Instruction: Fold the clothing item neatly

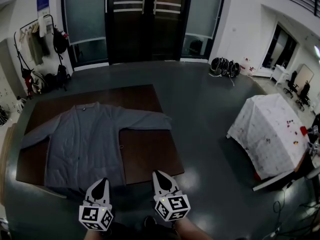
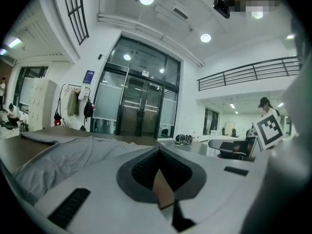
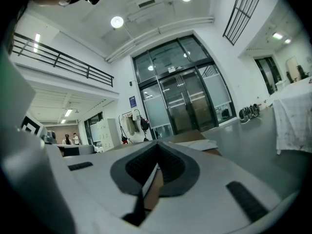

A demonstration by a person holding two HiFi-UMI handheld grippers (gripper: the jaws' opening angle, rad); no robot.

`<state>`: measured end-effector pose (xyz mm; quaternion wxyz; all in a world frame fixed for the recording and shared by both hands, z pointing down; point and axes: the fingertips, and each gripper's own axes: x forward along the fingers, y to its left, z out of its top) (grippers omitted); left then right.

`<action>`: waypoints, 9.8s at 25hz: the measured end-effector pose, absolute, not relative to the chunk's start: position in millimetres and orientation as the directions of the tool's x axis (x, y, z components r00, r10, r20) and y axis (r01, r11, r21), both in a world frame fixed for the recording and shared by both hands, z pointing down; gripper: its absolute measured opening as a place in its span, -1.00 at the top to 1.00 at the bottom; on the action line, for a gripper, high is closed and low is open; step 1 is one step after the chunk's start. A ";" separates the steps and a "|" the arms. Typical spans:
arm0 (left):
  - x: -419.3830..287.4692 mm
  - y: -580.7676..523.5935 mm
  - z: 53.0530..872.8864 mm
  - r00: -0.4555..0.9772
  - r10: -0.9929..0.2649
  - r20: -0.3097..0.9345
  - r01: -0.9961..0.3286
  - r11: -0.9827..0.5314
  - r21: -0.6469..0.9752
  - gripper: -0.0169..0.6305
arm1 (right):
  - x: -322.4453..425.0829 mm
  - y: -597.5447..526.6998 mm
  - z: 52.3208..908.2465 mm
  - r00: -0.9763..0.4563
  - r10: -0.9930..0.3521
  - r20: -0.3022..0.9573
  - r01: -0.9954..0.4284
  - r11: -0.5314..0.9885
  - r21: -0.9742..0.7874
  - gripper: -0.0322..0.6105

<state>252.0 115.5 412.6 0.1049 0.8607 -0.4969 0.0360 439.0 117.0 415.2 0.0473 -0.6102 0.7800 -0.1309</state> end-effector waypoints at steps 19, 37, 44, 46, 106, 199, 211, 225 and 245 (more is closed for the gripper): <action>311.5 1.7 420.5 0.631 -0.755 0.178 -0.776 -0.614 0.146 0.92 | 491.0 34.4 404.0 -0.099 -0.993 0.057 -0.975 0.085 -0.205 0.94; 349.9 -109.4 429.1 0.672 -0.713 0.201 -0.740 -0.638 0.213 0.92 | 561.8 -55.9 435.1 0.113 -0.970 0.217 -0.970 -0.155 -0.189 0.94; 378.9 -137.5 427.7 0.653 -0.723 0.224 -0.757 -0.619 0.209 0.92 | 579.4 -101.7 432.9 0.025 -0.982 0.187 -0.971 -0.068 -0.227 0.94; 391.6 -150.0 423.5 0.652 -0.727 0.215 -0.758 -0.622 0.198 0.92 | 589.6 -116.1 437.0 0.012 -0.979 0.204 -0.970 -0.061 -0.237 0.94; 425.8 -249.7 518.4 0.459 -0.771 0.442 -0.884 -0.448 0.136 0.92 | 635.9 -231.1 566.7 -0.249 -0.818 0.519 -0.957 0.123 -0.265 0.74; -143.3 -257.3 502.8 0.525 -0.769 0.365 -0.850 -0.449 0.275 0.92 | 81.4 -295.1 570.2 -0.239 -0.747 0.620 -0.971 0.177 -0.161 0.60; -147.0 -260.7 509.5 0.525 -0.761 0.380 -0.851 -0.466 0.243 0.92 | 43.4 -313.9 581.5 -0.317 -0.699 0.641 -0.947 0.203 -0.248 0.89; -173.5 -256.5 518.7 0.520 -0.764 0.381 -0.854 -0.451 0.260 0.92 | -71.4 -360.7 593.9 -0.466 -0.606 0.645 -0.864 0.467 -0.185 0.66; -192.3 -234.1 517.4 0.520 -0.774 0.362 -0.852 -0.434 0.294 0.92 | -97.1 -261.8 560.1 -0.562 -0.610 0.558 -0.813 0.531 -0.239 0.63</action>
